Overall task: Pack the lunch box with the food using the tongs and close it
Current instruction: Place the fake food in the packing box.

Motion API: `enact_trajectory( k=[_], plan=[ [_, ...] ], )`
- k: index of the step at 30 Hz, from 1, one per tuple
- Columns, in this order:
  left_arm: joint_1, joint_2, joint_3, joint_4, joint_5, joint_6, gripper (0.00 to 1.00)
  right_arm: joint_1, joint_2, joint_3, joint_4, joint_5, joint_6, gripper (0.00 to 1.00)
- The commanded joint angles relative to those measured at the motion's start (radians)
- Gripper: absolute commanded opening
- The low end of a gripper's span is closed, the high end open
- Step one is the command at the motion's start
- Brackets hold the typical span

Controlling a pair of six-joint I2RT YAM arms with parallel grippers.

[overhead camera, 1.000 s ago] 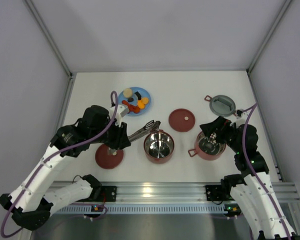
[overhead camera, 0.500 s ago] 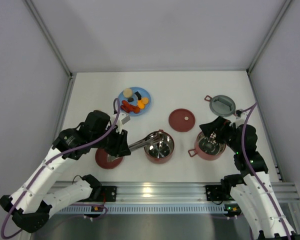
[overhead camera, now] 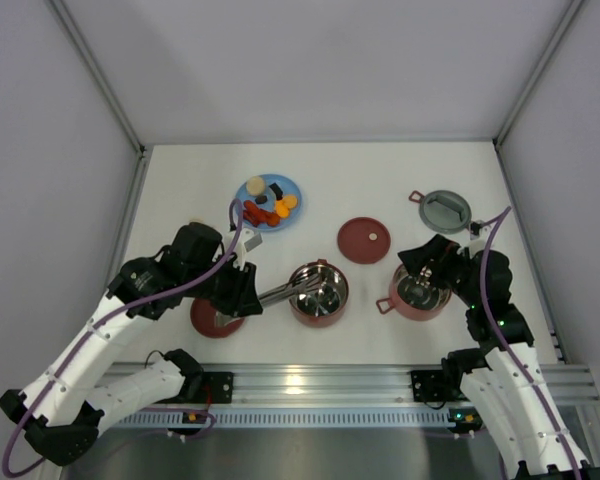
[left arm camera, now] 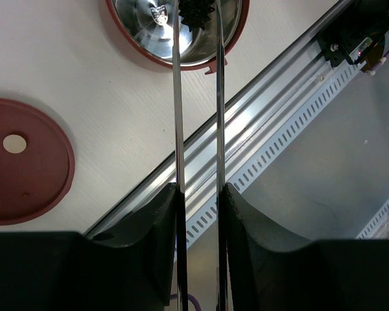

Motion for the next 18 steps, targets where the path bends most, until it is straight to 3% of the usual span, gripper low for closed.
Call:
enact_trajectory(
  k=[1,18],
  plan=[
    [-0.004,-0.017,-0.003,0.029,0.027,-0.012,0.34,-0.012,-0.006,0.003,0.061,0.003,-0.001,0.99],
    [-0.004,-0.004,0.017,0.041,0.032,-0.012,0.42,-0.012,-0.003,0.011,0.059,0.000,-0.004,0.99]
  ],
)
